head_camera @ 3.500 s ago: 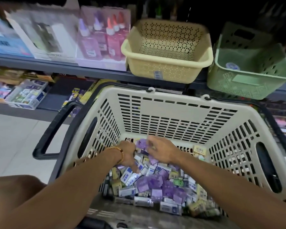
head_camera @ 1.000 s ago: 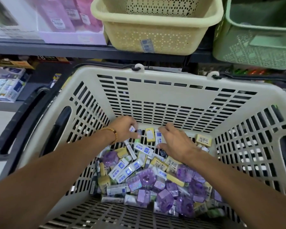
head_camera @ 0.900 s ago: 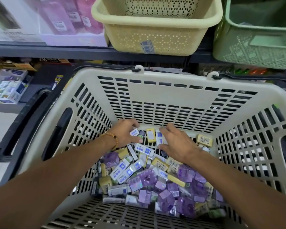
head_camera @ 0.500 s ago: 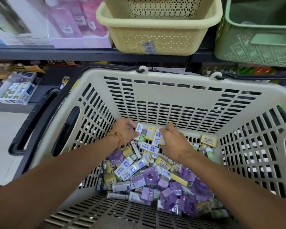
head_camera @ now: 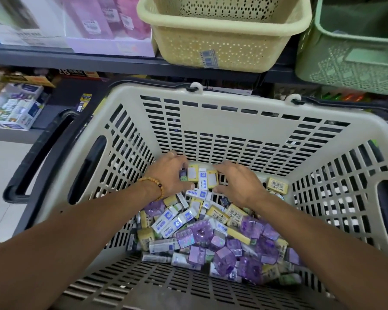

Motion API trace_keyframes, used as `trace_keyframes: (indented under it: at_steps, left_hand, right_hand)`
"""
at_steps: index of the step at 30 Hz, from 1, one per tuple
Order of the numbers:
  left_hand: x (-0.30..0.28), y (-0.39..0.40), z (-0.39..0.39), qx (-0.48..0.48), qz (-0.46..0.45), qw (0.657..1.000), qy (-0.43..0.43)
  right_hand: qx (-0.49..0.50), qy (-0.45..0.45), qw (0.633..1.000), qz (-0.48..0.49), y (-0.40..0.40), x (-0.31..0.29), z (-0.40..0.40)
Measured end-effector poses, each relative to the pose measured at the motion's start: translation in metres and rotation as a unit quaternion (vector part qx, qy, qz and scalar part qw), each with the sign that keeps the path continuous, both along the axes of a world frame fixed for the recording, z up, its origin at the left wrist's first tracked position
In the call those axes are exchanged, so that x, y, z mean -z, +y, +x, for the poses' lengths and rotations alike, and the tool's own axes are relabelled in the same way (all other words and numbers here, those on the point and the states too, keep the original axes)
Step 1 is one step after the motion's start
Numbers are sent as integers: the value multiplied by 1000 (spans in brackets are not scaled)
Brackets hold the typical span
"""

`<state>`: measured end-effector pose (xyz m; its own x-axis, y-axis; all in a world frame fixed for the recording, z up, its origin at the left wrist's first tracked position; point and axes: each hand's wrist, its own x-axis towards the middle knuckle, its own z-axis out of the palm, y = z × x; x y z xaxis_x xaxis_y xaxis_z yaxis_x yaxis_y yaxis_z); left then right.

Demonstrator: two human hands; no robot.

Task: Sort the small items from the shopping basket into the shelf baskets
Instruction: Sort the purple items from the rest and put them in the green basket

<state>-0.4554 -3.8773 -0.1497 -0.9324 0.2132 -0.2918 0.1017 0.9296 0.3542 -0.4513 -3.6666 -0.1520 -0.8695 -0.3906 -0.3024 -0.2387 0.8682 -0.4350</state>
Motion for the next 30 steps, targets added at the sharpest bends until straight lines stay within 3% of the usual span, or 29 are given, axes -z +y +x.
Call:
trace_keyframes:
  at_steps: [2, 4, 8, 12, 15, 18, 24, 30]
  left_hand:
    - [-3, 11, 5, 84, -13, 996, 19]
    - [-4, 27, 9, 171, -1, 984, -43]
    - [-7, 37, 13, 253, -59, 956, -132]
    - [-13, 31, 16, 242, -76, 944, -209]
    - [-15, 34, 18, 203, -20, 946, -251]
    - [-20, 36, 19, 140, 40, 944, -297]
    - [-27, 50, 32, 183, 18, 927, -327]
    - [-25, 51, 35, 194, 15, 924, -329]
  right_hand:
    - [28, -32, 999, -25, 8, -10, -4]
    - [94, -63, 993, -40, 28, -20, -5]
    - [95, -136, 984, 58, 54, -28, 3]
    - [84, -182, 978, 64, 50, -24, 9]
    - [95, -200, 975, 23, 45, -18, 11]
    - [62, -153, 985, 51, 38, -9, 14]
    - [13, -126, 990, 56, 39, -5, 10]
    - [98, -197, 974, -50, 48, -15, 3]
